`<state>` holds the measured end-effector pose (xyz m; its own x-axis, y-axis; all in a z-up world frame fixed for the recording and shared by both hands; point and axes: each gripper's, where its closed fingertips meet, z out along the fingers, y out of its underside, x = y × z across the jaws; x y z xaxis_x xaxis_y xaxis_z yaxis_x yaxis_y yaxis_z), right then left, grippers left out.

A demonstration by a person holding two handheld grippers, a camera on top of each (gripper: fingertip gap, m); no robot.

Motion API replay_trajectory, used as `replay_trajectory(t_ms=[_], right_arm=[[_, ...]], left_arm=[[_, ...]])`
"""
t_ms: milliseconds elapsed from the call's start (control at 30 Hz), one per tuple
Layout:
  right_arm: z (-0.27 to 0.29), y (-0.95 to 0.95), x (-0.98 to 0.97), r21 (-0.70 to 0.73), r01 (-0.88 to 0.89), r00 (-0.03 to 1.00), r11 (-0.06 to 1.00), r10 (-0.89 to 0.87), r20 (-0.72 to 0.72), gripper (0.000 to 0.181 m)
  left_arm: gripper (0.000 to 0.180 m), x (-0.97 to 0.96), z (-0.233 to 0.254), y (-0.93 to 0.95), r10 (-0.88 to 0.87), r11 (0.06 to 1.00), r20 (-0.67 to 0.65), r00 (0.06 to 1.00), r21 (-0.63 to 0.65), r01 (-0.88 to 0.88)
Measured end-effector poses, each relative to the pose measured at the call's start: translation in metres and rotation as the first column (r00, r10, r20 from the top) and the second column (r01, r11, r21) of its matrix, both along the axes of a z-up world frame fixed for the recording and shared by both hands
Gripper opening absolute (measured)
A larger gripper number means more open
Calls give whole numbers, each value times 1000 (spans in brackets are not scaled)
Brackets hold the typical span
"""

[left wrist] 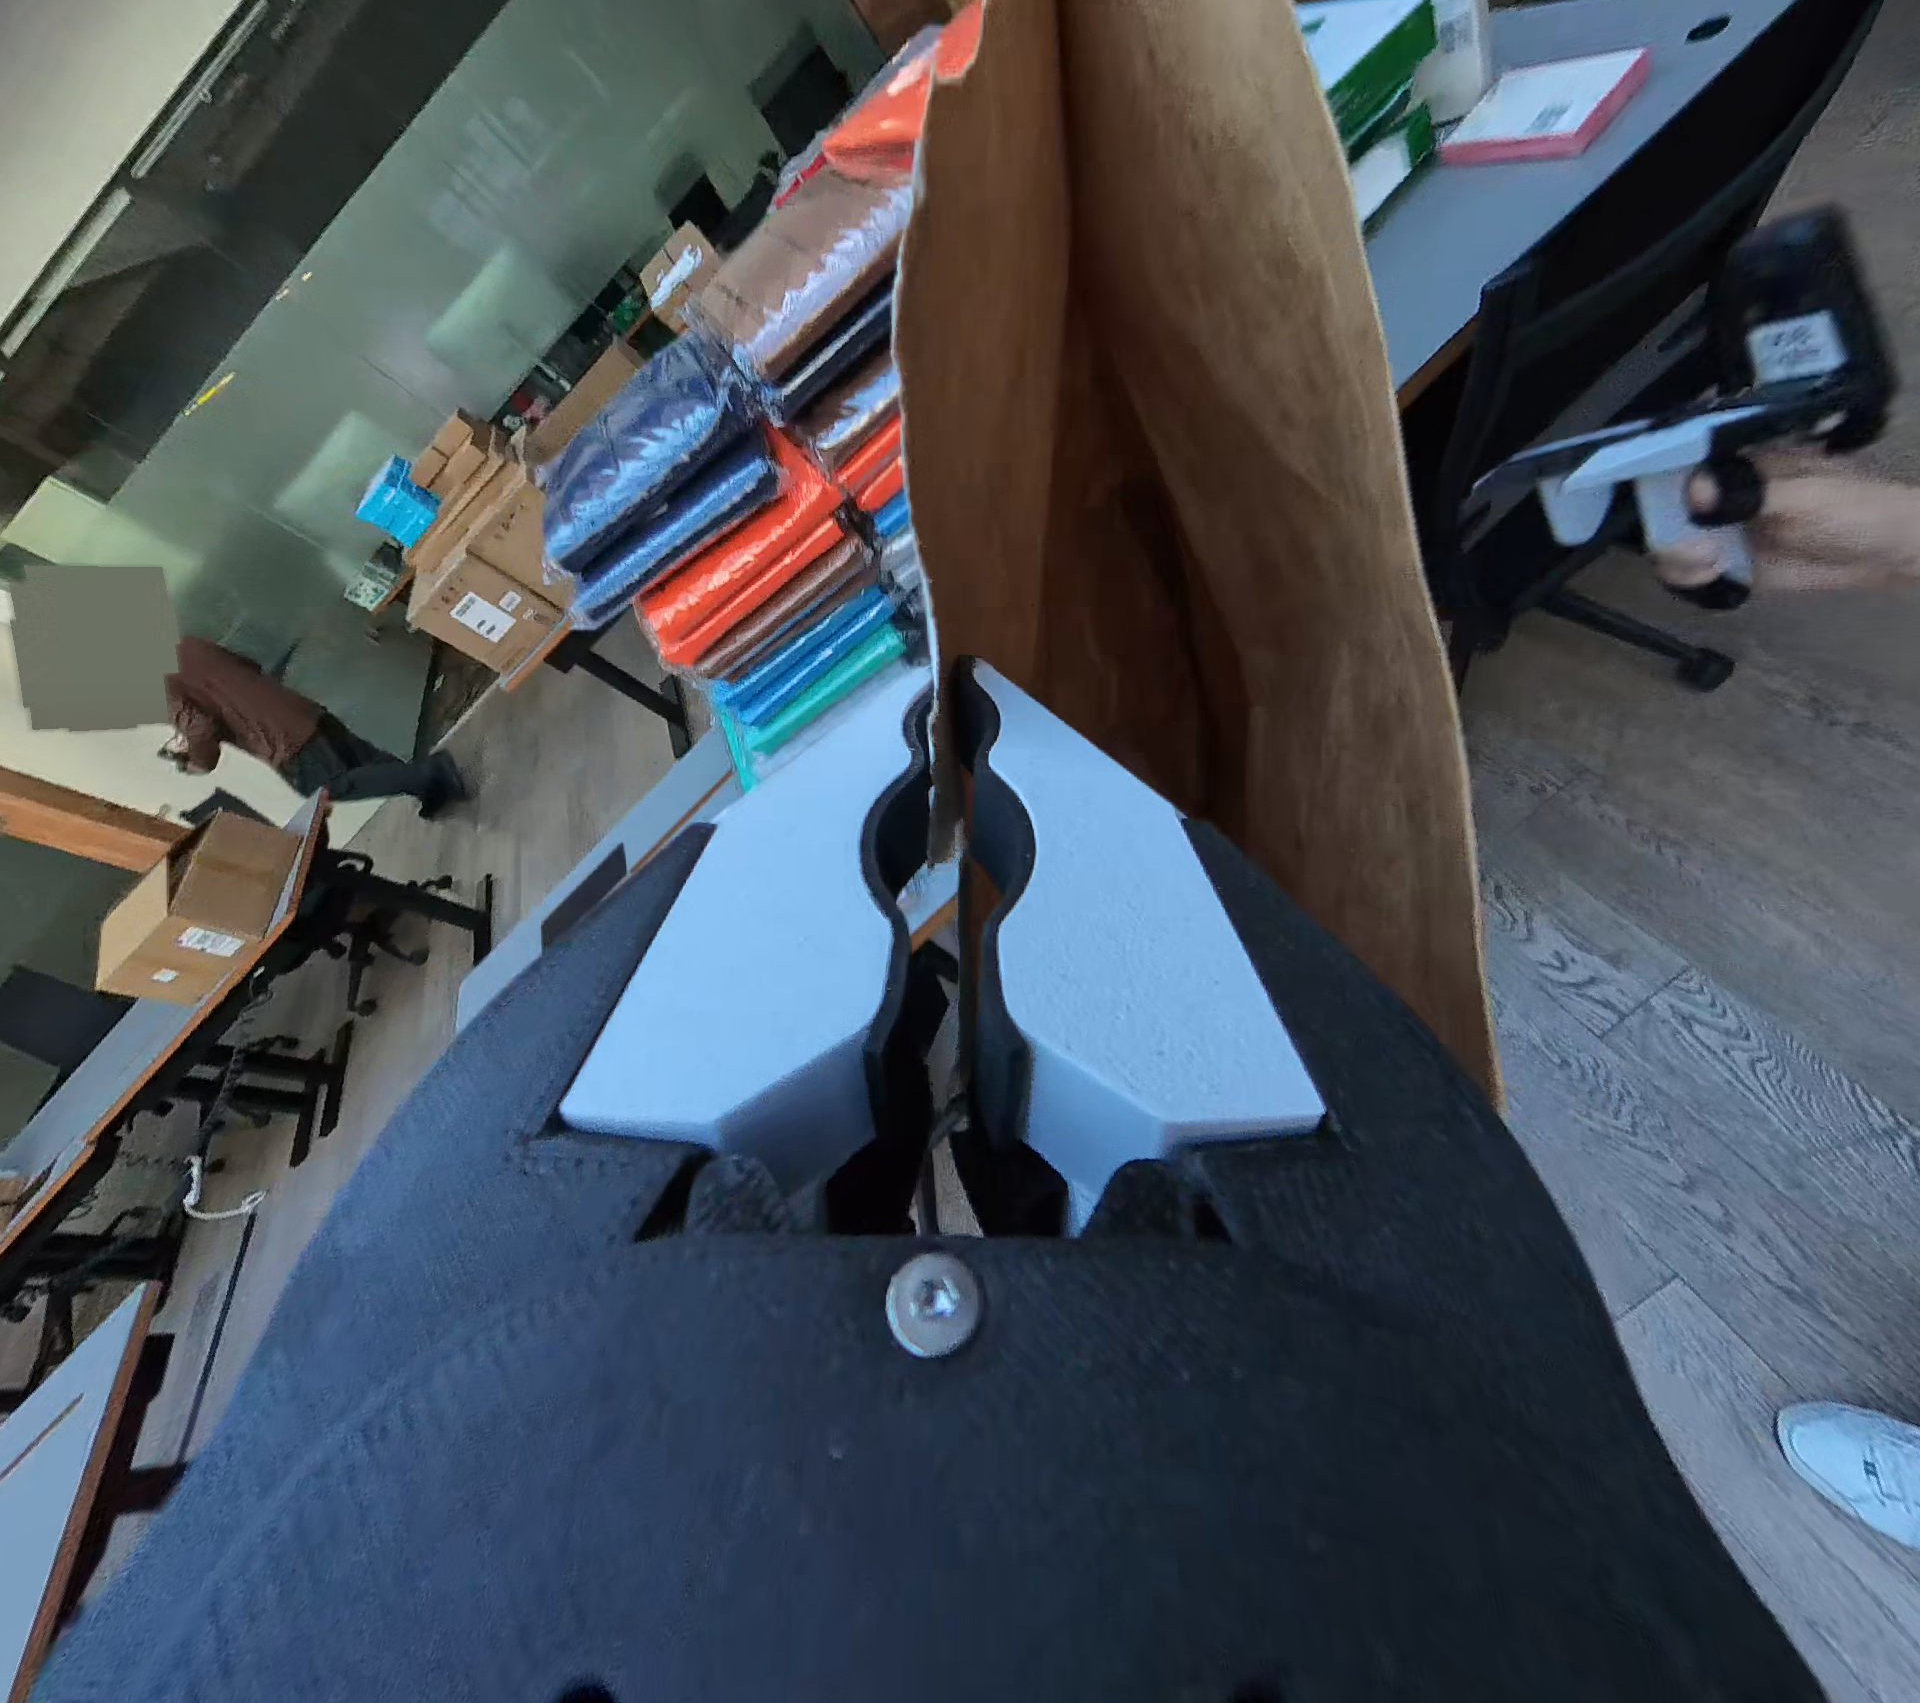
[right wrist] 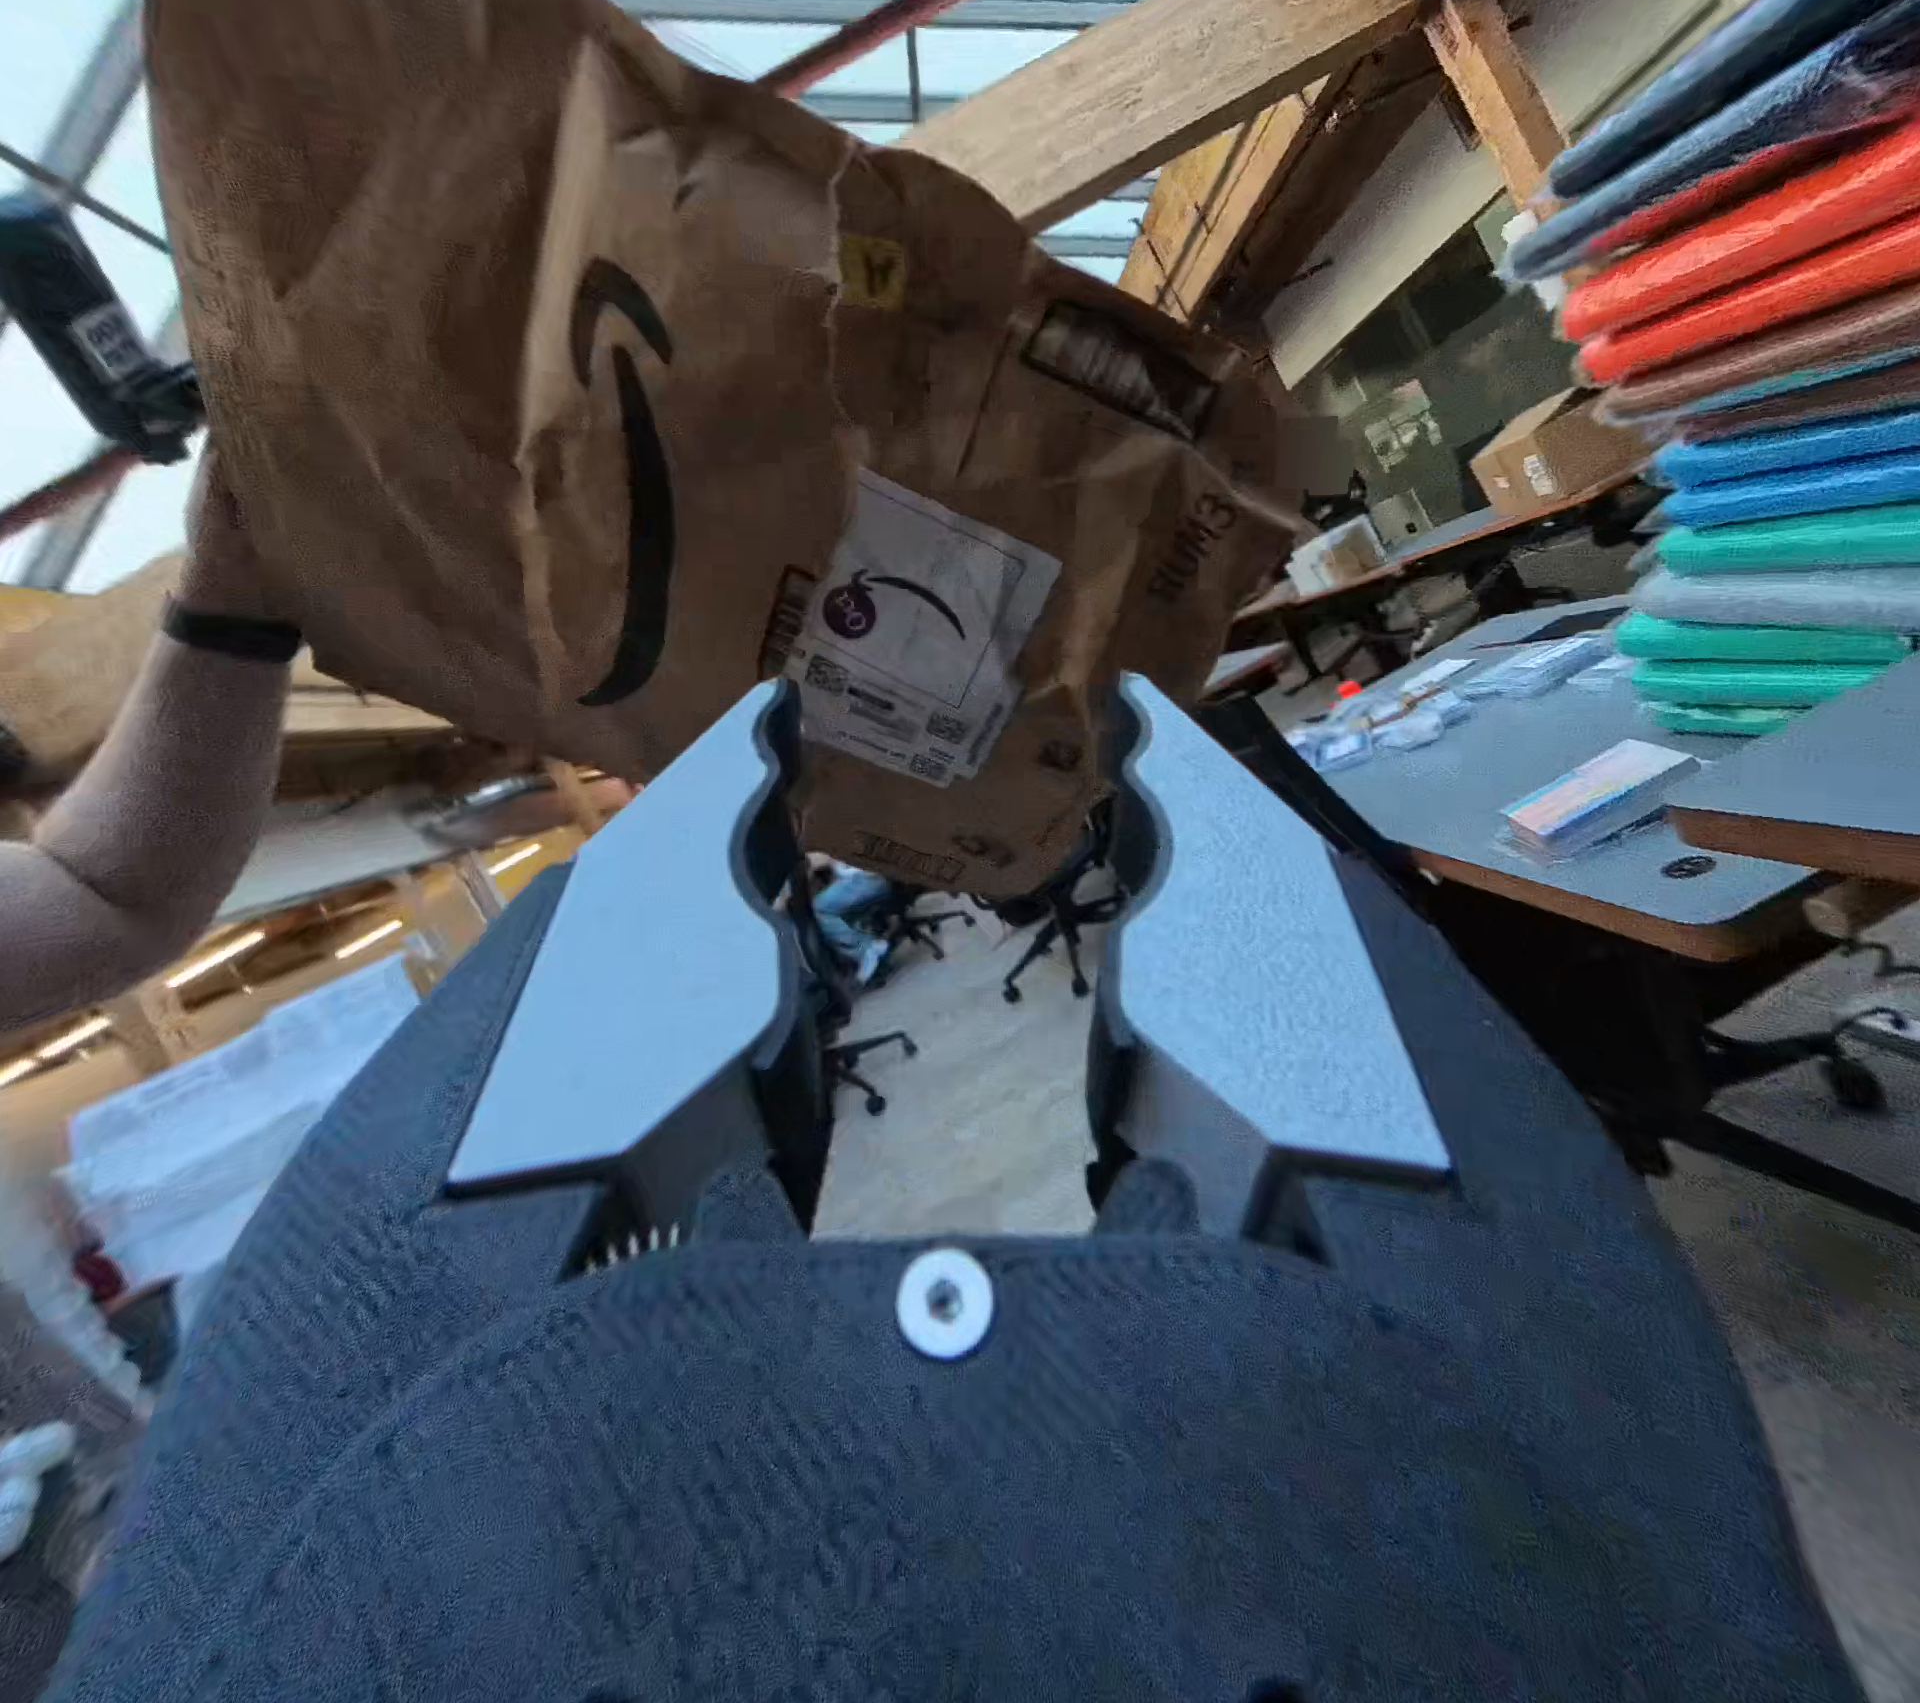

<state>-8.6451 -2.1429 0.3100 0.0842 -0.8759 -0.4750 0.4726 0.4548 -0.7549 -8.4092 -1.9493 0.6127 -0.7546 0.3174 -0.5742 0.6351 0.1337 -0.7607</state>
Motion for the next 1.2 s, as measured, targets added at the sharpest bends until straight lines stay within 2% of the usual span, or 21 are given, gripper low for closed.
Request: replay_trajectory(t_ms=[100, 200, 333, 367, 433, 533, 633, 767, 900, 1033, 1100, 1200], right_arm=[[7, -18, 36, -2, -38, 999, 999, 38, 23, 61], [49, -17, 69, -113, -121, 991, 986, 126, 40, 66], [101, -16, 90, -155, -216, 968, 964, 232, 94, 64], [119, -10, 88, -185, -212, 966, 960, 234, 106, 64], [149, -11, 83, -260, -86, 989, 962, 114, 94, 63], [185, 7, 75, -355, -69, 988, 932, 112, 102, 48], [200, -10, 76, -333, 29, 999, 943, -12, 53, 65], [226, 7, 68, -326, -98, 980, 940, 148, 133, 69], [260, 14, 73, -426, 77, 989, 901, -14, 149, 69], [287, -16, 66, -394, 249, 966, 885, -196, 171, 71], [292, -26, 63, -389, 238, 967, 890, -179, 182, 86], [299, -27, 78, -396, 85, 987, 914, -24, 158, 98]], left_arm=[[0, -1, 52, 12, -45, 998, -33, 998, -37, 43], [0, -3, 93, 24, -85, 995, -84, 993, -68, 79], [0, -4, 136, 37, -130, 985, -126, 983, -131, 114], [0, -5, 145, 39, -147, 982, -140, 979, -141, 127], [0, -5, 161, 45, -177, 976, -168, 970, -155, 151], [0, 0, 184, 51, -205, 969, -205, 957, -183, 168], [0, 5, 203, 57, -240, 958, -236, 942, -216, 190], [0, 10, 222, 62, -282, 943, -279, 918, -259, 211], [0, 13, 232, 62, -318, 930, -312, 895, -284, 232], [0, 19, 244, 67, -343, 919, -327, 881, -311, 243], [0, 19, 251, 76, -366, 908, -331, 870, -330, 257], [0, 24, 260, 87, -376, 900, -334, 864, -355, 254]])
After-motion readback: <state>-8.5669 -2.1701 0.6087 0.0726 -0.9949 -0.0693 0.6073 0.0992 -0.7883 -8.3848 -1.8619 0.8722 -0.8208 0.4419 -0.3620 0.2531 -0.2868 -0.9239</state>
